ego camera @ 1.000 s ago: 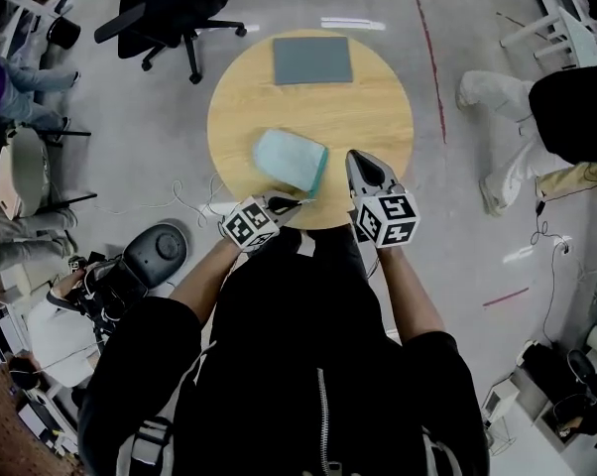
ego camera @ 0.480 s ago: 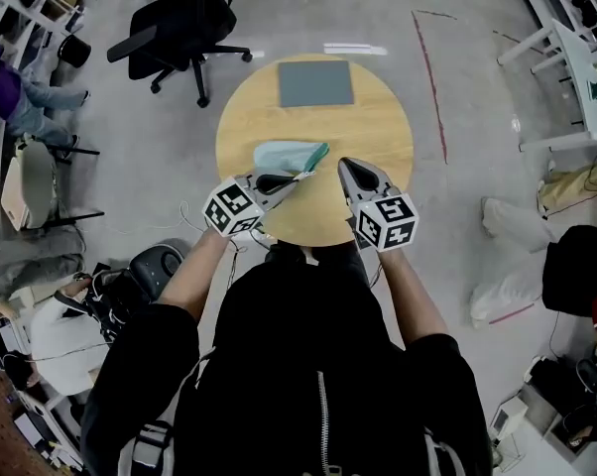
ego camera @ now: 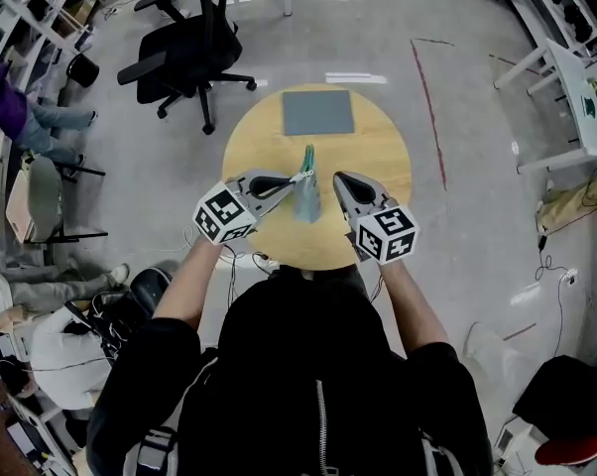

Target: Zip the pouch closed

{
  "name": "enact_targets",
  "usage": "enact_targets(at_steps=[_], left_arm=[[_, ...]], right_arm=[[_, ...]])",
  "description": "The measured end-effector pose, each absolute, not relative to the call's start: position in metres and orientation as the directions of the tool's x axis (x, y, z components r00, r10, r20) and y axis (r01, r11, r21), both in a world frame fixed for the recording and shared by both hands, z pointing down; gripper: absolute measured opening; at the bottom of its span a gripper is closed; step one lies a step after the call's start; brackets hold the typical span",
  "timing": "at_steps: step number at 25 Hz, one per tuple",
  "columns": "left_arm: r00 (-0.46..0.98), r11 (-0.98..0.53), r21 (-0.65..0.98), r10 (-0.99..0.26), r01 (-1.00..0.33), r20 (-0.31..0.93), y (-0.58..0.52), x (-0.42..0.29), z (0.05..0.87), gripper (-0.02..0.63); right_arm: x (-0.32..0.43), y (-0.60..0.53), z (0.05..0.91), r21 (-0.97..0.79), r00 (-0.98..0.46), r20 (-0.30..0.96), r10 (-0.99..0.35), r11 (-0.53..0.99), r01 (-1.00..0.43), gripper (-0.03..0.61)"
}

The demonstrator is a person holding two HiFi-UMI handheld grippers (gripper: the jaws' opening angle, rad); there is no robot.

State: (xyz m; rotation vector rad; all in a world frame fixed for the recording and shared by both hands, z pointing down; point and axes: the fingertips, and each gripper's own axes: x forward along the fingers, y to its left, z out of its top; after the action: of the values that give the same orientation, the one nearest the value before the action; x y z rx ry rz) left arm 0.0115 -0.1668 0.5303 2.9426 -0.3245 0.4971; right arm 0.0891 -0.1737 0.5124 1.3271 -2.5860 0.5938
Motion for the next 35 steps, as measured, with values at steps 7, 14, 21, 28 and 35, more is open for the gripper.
enact_targets(at_steps=[7,14,21,28,35], left_arm=[[0.922,-0.978,0.065,-0.165,-0.199,0.349,-0.169,0.015,0.522,0.005],[0.932,-0.986,0.068,-0.121,-0.153,0.342,-0.165,0.016,0.516,0.005],[0.930,-0.992,0.079,-0.064,-0.100,0.363,-0.153,0.021,0.521,0.005],[0.926,-0.992,0.091,-0.051,-0.091,0.373,-0.149,0.020,0.527,0.006],[0.924,-0.994,0.088,-0.025,-0.063,0.381,-0.139,0.024,0.525,0.006]], right_arm=[[0.069,-0.174,0.507,-0.305,-0.661,0.311,-0.683,0.587,-0.750,0.012],[0.047,-0.170,0.511,-0.414,-0.737,0.318,-0.597,0.612,-0.674,0.109],[0.044,-0.165,0.509,-0.469,-0.771,0.291,-0.567,0.617,-0.631,0.081],[0.045,-0.156,0.508,-0.471,-0.798,0.298,-0.524,0.646,-0.600,0.009],[0.041,-0.150,0.513,-0.428,-0.787,0.342,-0.513,0.661,-0.617,0.011]])
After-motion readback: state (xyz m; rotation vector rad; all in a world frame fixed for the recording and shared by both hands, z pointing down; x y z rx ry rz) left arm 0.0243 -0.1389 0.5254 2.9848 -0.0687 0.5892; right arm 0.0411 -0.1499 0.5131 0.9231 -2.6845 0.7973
